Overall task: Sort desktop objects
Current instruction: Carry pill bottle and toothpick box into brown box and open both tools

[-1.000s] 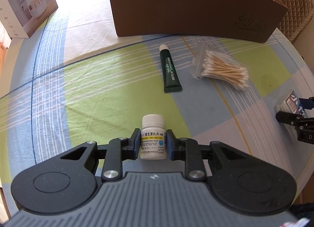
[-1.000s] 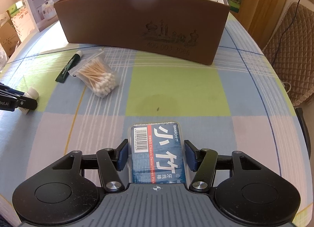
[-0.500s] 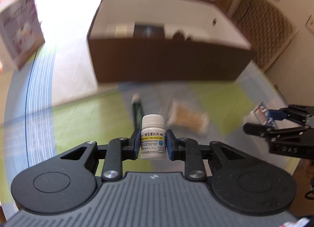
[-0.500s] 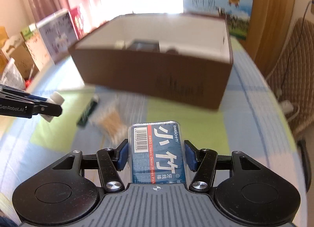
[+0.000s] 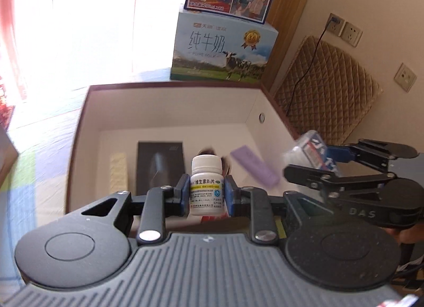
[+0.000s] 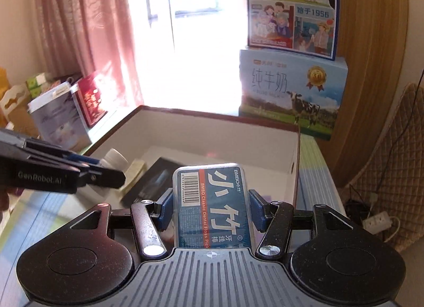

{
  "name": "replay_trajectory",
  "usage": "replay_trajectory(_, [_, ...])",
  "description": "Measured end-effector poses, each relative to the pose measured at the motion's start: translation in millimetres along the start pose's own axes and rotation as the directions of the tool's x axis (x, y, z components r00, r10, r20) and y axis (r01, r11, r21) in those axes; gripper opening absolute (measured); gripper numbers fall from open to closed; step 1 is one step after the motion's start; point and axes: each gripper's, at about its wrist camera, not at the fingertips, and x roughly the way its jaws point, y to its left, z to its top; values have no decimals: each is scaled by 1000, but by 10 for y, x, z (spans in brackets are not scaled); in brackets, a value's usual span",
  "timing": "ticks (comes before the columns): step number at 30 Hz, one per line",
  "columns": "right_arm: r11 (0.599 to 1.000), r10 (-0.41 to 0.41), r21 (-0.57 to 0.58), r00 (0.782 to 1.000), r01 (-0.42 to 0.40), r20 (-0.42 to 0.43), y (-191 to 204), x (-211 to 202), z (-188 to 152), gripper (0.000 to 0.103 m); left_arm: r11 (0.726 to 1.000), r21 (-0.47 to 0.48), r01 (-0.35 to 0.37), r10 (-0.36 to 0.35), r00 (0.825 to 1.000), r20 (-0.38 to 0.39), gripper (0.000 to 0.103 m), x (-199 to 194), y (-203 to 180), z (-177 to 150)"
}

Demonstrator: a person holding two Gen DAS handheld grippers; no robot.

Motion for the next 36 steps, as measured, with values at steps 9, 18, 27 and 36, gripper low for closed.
replay_trajectory(9, [999, -42, -9, 995, 42, -92, -205, 704, 188, 55, 999, -30, 24, -26, 998, -57, 22, 735, 73, 424])
replay_trajectory(18, [998, -59, -35, 986, 54, -157, -358, 1203, 313, 55, 996, -83, -24, 13, 991, -134, 22, 1405, 294, 614])
replay_trajectory(27, [997, -68, -59, 979, 58, -191, -388, 1471, 370, 55, 988, -131, -78, 53, 982, -183, 22, 1813, 451, 722])
replay_trajectory(36, [997, -65, -53, 973, 54, -222, -395, 1644, 379, 55, 983, -156, -94, 59, 975, -214, 22, 1993, 503, 735])
